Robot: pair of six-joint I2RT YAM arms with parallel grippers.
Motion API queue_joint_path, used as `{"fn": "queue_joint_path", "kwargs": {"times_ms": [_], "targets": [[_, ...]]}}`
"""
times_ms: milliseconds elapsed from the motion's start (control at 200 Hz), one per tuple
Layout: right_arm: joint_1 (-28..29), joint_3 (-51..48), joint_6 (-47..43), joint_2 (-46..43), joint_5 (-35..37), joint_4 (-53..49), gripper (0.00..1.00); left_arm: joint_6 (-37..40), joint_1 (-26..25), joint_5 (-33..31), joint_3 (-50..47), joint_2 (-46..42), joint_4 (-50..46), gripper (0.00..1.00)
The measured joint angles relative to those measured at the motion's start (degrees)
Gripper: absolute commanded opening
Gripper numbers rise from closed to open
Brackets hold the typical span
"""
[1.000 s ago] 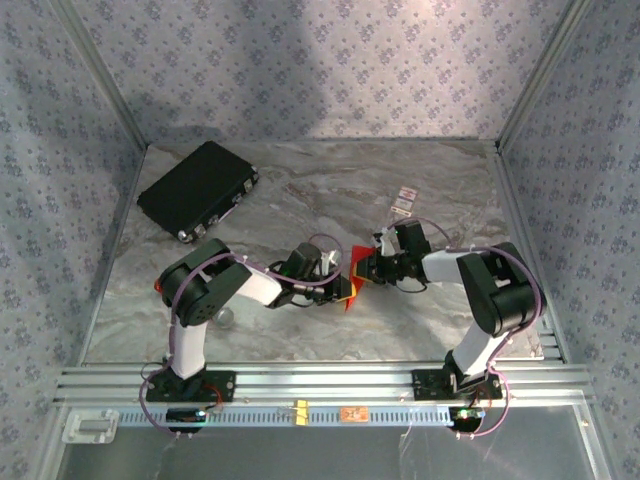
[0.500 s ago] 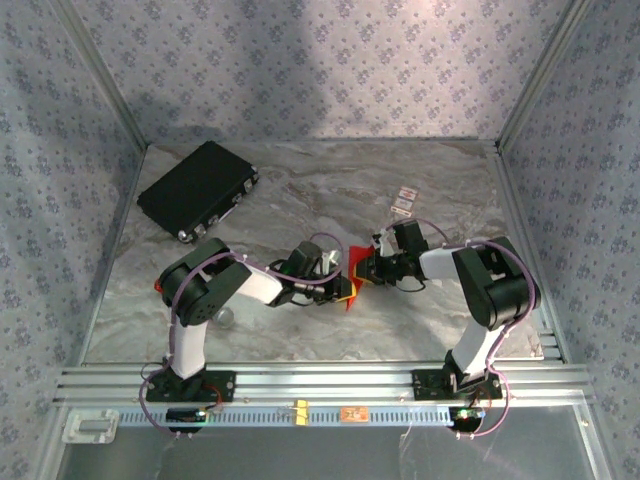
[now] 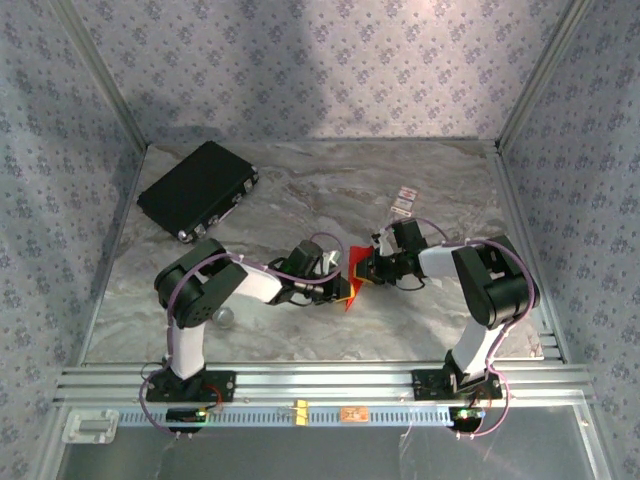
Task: Fold a paper plane with a square sheet of paper (pick it up from the middle)
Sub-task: Fold the wing for the fifth time at the center of the table.
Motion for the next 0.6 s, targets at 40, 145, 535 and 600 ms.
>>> {"fn": "queue_joint_path", "kwargs": {"times_ms": [40,145,535,600], "targets": [[0.0,0.0,0.0,0.0,0.0,0.0,0.12,0.26,-0.07,-0.02,0.0,-0.07,-0.07,0.0],[0.02,0.0,0.0,0.0,0.02,-0.02,0.11,0.46,-0.17,-0.15,0.0,-0.11,-0.15,0.02],[0.17,0.2,0.0,0.22,0.04,-0.26,0.11,1.44,-0.81,-0.39,-0.92,-1.25,-1.07,0.0],[0.15,0.33,0.0,0.33,0.02,-0.46,0.11,1.68,-0.96,-0.42,-1.03,-1.38,-1.16,0.0]]}}
